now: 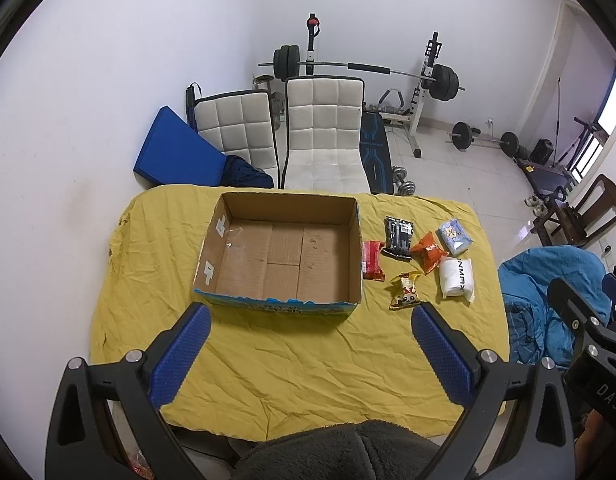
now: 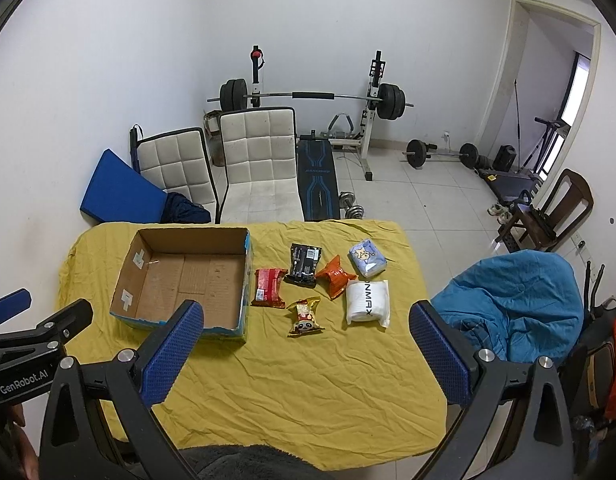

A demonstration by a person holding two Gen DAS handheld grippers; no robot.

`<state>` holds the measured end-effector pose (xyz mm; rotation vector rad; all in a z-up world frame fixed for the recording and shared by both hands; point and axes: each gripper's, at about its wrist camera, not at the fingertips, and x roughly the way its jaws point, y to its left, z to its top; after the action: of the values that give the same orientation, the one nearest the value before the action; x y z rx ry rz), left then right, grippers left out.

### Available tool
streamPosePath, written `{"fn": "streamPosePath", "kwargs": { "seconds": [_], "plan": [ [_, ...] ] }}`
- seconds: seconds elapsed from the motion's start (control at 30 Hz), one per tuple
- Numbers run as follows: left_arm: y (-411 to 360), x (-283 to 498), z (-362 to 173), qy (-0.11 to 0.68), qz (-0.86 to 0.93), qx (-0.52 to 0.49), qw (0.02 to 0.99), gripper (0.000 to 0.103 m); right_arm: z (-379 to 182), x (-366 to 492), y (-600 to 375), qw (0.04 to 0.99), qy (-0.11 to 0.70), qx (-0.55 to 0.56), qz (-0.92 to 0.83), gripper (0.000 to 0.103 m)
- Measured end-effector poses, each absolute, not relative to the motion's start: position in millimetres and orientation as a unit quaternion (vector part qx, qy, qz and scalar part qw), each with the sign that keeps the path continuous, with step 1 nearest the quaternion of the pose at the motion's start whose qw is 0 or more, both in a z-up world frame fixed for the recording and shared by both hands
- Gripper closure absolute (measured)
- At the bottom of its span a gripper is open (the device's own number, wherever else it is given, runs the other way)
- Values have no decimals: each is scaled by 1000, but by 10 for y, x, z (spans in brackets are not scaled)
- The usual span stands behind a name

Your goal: Organize snacks

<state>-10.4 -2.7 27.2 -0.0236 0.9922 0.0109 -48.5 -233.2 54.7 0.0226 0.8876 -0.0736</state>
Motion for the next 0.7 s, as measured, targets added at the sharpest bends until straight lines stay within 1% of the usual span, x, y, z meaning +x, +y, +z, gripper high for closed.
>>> {"fn": "streamPosePath", "kwargs": {
  "seconds": [0.3,0.43,0.57,0.63,0.7],
  "plan": [
    [-60,-75,249,476,2,-12,879,0,529,-469,-2365,901,431,18,-39,0],
    [-175,129,149,479,-18,-15,878,0,398,-340,-2594,895,441,35,-61,0],
    [-475,469,-79,489,-44,9,871,0,132,-121,-2995,880,462,56,-90,0],
    [-653,643,-253,495,-52,27,867,0,-122,35,-3232,867,483,58,-106,0],
    [-862,870,-515,520,-66,43,851,0,-394,216,-3452,854,504,67,-107,0]
  ]
}}
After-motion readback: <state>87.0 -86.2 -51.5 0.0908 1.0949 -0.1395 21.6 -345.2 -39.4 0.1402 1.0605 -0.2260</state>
